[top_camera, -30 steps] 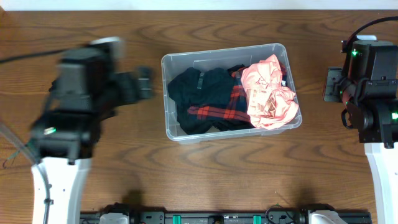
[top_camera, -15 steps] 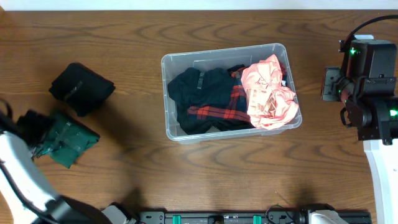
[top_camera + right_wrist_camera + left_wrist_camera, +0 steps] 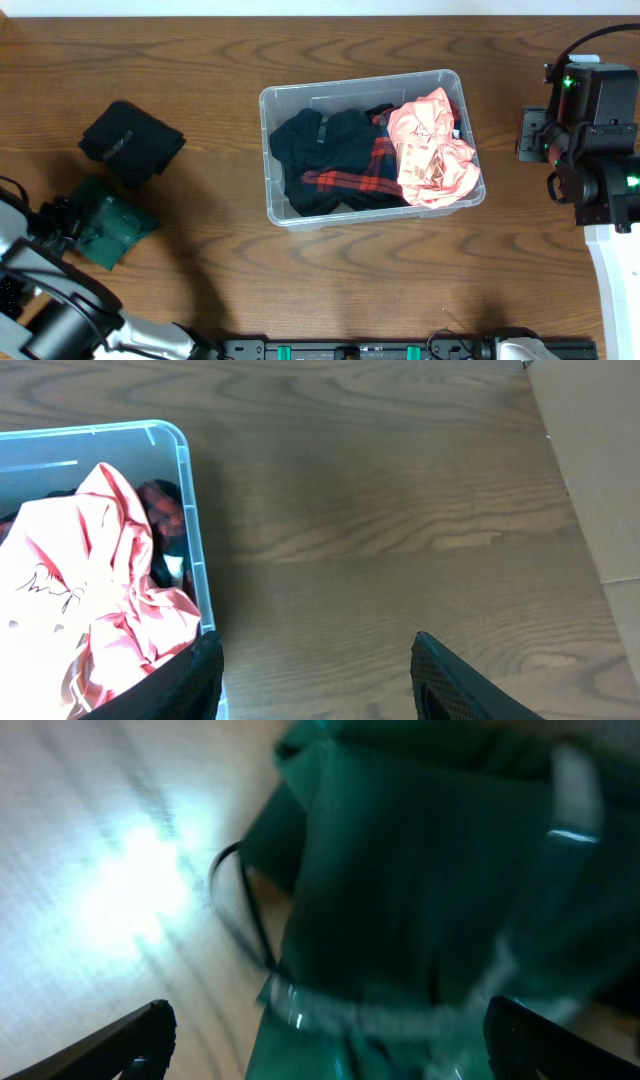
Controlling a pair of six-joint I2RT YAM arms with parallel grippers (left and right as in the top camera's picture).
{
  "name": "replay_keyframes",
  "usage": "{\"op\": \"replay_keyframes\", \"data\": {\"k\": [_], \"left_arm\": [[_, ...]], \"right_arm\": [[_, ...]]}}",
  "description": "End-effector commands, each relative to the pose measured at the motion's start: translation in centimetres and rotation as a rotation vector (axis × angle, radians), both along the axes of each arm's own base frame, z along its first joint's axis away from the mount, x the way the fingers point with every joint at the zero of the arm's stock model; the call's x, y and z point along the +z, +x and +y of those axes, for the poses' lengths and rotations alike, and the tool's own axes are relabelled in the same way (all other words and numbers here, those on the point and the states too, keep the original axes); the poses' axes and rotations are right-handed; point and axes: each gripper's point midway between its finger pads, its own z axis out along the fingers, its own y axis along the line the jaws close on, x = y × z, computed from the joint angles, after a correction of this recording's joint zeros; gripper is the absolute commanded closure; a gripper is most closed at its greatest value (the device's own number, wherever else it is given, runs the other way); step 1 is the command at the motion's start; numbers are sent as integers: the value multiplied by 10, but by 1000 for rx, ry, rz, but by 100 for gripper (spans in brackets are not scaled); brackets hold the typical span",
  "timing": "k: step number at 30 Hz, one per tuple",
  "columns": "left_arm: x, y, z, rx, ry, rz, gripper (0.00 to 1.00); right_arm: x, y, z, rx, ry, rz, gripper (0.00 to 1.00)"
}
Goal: Pack container
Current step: 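Reach the left gripper to the dark green cloth and grasp it, then lay the green cloth into the container and release it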
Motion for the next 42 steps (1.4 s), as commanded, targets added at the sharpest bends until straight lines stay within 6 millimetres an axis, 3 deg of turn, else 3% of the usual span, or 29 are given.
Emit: {"op": "replay_keyframes", "data": {"k": [1,5,7,10,12,15,19,24,28,33,38,42], "left_arm": [[-17,2,-8,-50,-60,-3,2],[-33,21,-21,-120,-154,-99,1],[-37,31,-28,-151,-201,-153,6],[-34,39,-34,-191,-226,-212,36],[-28,45,-38,-194,-247,-255,66],[-11,58,-47,-200,-288,-349,94],[27,72,-57,-232,-287,-472,94],[99,91,-85,-346,-199,-619,94],[163,101,-135,-489,-107,-719,94],[223,111,-224,-708,-53,-850,94],[251,120,-319,-903,-24,-935,94],[251,126,-393,-1063,17,-968,94]], "right_arm": [[-2,1,-2,2,-8,9,42],[-2,1,-2,2,-8,9,42],[-2,1,-2,2,-8,9,42],[-2,1,-2,2,-8,9,42],[-2,1,-2,2,-8,9,42],[-2,1,-2,2,-8,9,42],[-2,1,-2,2,-8,9,42],[-2,1,-2,2,-8,9,42],[-2,1,-2,2,-8,9,42],[-2,1,-4,-6,-12,8,42],[-1,-2,-21,-78,-11,3,42],[-2,-4,-30,-119,15,3,41]]}}
